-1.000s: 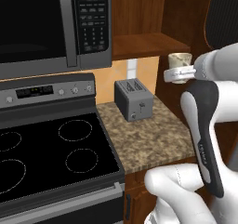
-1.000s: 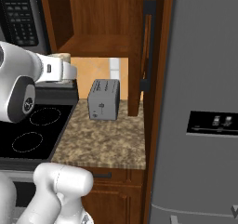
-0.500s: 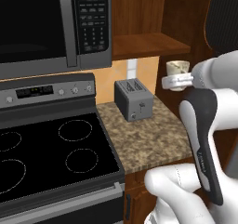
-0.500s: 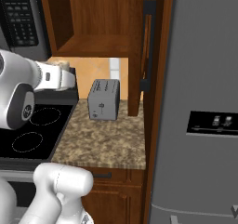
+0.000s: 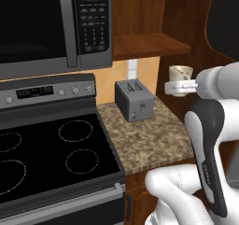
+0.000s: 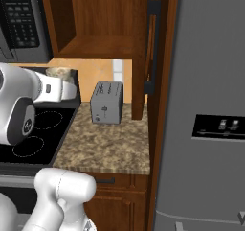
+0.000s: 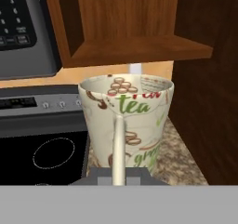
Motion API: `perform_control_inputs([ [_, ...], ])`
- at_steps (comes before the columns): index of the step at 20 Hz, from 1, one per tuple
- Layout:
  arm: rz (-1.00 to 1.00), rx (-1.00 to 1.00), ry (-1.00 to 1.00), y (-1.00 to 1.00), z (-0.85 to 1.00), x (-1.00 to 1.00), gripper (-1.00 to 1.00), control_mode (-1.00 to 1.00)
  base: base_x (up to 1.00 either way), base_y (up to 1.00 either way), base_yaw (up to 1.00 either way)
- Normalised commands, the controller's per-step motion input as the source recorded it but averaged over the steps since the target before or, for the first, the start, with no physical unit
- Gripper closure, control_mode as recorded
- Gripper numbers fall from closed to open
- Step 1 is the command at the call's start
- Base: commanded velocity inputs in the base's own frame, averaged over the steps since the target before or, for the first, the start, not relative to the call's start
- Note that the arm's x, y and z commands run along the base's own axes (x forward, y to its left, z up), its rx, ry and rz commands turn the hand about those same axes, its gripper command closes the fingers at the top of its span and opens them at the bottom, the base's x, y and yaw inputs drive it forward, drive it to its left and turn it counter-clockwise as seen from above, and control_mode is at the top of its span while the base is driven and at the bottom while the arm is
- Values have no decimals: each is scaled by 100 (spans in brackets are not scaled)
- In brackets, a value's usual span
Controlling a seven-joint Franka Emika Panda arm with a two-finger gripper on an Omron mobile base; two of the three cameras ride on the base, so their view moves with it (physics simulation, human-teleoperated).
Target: Gather all objects into one cabinet and sort the glasses and bowls to opposite sides.
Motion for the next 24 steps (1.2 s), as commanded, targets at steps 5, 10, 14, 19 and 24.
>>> perform_control_inputs([
  [5, 0, 0, 0, 1, -3, -10, 100, -100, 0, 0, 0],
  [10, 0, 0, 0, 0, -1, -6, 100, 100, -31, 0, 0],
  [14, 0, 0, 0, 0, 0, 0, 100, 100, -100, 0, 10],
  [19, 0, 0, 0, 0, 0, 0, 100, 100, -100, 13, 41],
  [24, 0, 0, 0, 0, 0, 0, 100, 100, -100, 36, 70],
])
